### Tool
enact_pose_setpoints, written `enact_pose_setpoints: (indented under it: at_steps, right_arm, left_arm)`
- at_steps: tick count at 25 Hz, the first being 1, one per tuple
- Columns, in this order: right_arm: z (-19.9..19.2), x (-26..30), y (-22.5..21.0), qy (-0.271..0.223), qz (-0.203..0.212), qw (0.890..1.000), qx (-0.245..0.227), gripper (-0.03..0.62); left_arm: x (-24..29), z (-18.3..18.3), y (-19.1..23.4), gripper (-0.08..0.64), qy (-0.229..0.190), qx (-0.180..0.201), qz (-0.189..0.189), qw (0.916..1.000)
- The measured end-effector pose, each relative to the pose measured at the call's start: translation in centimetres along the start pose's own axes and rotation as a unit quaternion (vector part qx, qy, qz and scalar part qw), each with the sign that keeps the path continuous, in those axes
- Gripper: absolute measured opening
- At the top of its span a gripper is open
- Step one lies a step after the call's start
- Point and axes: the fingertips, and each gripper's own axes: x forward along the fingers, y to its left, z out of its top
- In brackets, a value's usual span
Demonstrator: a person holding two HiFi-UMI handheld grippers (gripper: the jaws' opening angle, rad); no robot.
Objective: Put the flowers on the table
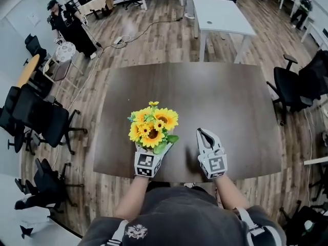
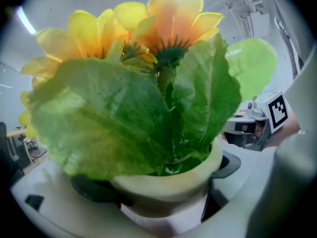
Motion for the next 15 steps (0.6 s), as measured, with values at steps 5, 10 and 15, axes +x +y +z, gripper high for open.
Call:
enact_pose_setpoints:
  at_steps: [5,10,15]
  right_arm:
    - [-1.7,2.1,0.8,0.014,0.029,0.999,0.001,0.023]
    - [-3.0,3.4,1.1,0.032,0.028,0.999,0.000,0.023]
    - [-4.4,4.5,1.0,0.049,0.028,0.998,-0.005,0.023]
  left_arm:
    - [1.0,-1.4,0.9,0.552,0.010,0.001,0.011,0.9999]
    - [2.0,-3.5,1.5,0.552,0.034,0.000,0.026,0.9991]
    - [3.7,-5.6,2.0,0.552,0.052,0.000,0.042,0.9978]
